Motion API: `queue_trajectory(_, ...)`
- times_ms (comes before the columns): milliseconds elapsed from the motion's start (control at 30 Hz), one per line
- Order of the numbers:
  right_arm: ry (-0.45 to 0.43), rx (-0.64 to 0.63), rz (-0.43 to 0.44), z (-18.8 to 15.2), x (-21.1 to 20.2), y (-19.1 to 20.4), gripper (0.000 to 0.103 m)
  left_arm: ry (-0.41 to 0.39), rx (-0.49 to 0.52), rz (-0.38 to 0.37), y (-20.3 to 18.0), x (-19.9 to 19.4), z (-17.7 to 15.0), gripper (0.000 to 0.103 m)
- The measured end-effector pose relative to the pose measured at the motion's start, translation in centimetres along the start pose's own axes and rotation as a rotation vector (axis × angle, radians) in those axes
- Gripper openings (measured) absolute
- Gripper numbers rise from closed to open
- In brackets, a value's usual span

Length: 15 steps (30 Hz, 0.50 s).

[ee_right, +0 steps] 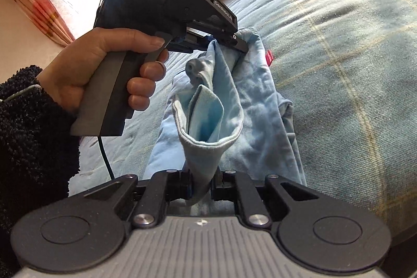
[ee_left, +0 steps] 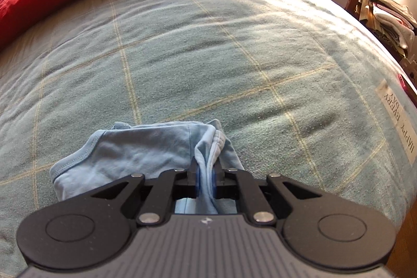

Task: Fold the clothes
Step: 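Open the left gripper while the right gripper lowers the folded edge onto the shirt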

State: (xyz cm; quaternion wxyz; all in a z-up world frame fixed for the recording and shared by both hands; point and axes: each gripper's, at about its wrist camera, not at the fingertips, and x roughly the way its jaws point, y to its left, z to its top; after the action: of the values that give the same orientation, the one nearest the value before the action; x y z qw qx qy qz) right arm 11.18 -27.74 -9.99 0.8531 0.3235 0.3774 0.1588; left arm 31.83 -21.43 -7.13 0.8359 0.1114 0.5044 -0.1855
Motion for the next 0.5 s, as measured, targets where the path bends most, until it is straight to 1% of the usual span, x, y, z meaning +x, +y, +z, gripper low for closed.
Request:
queue_trajectory(67,0.005,-0.004,-0.011,-0.1,0.1,-0.1,0.015,0.010,0.017,0.017,-0.5,0.5,-0.2,0.008)
queue_trajectory(133,0.009,-0.009,-0.023,-0.3,0.2,-0.1,0.019,0.009,0.024,0.015,-0.8,0.8,-0.3,0.012)
queue_trajectory(200,0.014,-0.008,-0.026,-0.4,0.3,-0.2,0.021,0.006,0.025,0.008,-0.8,0.8,-0.2,0.015)
queue_trajectory(233,0.017,-0.006,-0.023,-0.5,0.3,-0.3,0.021,0.004,0.019,-0.004,-0.8,0.7,-0.2,0.017)
queue_trajectory(267,0.017,-0.002,-0.021,-0.5,0.2,-0.3,0.021,0.003,0.014,-0.016,-0.7,0.6,-0.2,0.022)
queue_trajectory(333,0.018,0.003,-0.011,-0.6,0.1,-0.4,0.021,-0.008,-0.002,-0.062,-0.6,0.1,-0.1,0.028)
queue_trajectory(367,0.019,0.005,-0.010,-0.7,0.1,-0.5,0.021,-0.014,-0.010,-0.085,-0.5,-0.1,0.0,0.032)
queue_trajectory(400,0.018,0.006,-0.009,-0.7,0.0,-0.6,0.023,-0.019,-0.006,-0.103,-0.5,-0.5,0.0,0.037)
queue_trajectory(433,0.014,0.012,-0.005,-0.6,0.0,-0.7,0.026,-0.023,0.000,-0.121,-0.4,-1.0,0.0,0.039)
queue_trajectory(500,0.004,0.029,0.005,-0.5,-0.2,-1.1,0.030,-0.032,0.012,-0.156,-0.4,-2.0,-0.1,0.040)
